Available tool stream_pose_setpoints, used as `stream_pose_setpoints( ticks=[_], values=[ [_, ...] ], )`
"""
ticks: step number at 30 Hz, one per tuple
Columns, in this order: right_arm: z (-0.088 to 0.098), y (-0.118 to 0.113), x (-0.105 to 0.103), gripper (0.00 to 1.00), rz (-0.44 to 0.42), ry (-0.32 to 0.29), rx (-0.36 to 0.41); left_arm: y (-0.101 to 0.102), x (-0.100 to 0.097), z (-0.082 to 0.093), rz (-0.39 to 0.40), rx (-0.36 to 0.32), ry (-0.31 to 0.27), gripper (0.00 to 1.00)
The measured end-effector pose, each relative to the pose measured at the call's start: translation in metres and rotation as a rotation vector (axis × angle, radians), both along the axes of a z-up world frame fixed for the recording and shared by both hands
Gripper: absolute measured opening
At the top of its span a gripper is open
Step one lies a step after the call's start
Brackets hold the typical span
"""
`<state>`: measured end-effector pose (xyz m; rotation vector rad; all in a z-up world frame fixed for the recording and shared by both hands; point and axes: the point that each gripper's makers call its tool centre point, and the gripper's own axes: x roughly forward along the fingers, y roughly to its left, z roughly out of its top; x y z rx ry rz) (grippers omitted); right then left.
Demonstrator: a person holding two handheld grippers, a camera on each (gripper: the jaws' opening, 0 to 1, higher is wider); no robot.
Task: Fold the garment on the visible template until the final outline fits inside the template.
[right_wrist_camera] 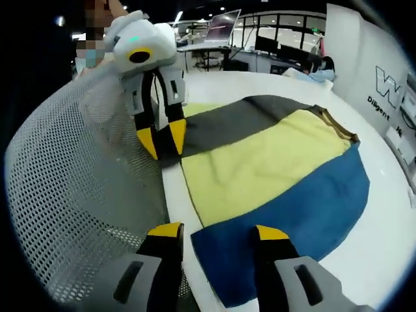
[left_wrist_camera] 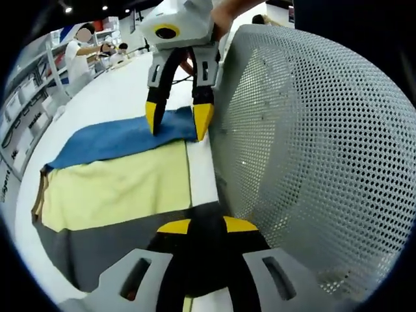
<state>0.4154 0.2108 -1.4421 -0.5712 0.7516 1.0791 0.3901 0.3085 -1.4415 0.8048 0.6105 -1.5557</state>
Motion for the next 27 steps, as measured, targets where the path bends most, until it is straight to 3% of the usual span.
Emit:
stream_pose_setpoints(
  ticks=[8, 13, 18, 23, 25, 27],
  values=[
    [-0.004, -0.005, 0.001, 0.27, 0.035, -0.04, -0.036, 0.001, 0.005, -0.002, 0.009, 0.012, -0.011, 0.09],
    [-0.002, -0.01, 0.004, 0.13, 0.042, -0.08, -0.072, 0.002, 0.01, -0.004, 0.017, 0.027, -0.048, 0.0],
    [0.001, -0.01, 0.004, 0.02, 0.048, -0.092, -0.075, 0.002, 0.009, -0.004, 0.037, 0.028, -0.024, 0.0],
    [0.008, -0.009, 0.006, 0.0, 0.028, -0.096, -0.059, -0.001, 0.006, 0.003, 0.031, 0.006, -0.012, 0.0],
    [0.01, -0.008, 0.007, 0.0, 0.019, -0.096, -0.047, -0.003, 0.003, 0.006, 0.029, -0.008, 0.0, 0.05],
    [0.01, -0.008, 0.007, 0.0, 0.013, -0.091, -0.042, -0.006, 0.0, 0.006, 0.031, -0.024, 0.013, 0.16]
  ],
)
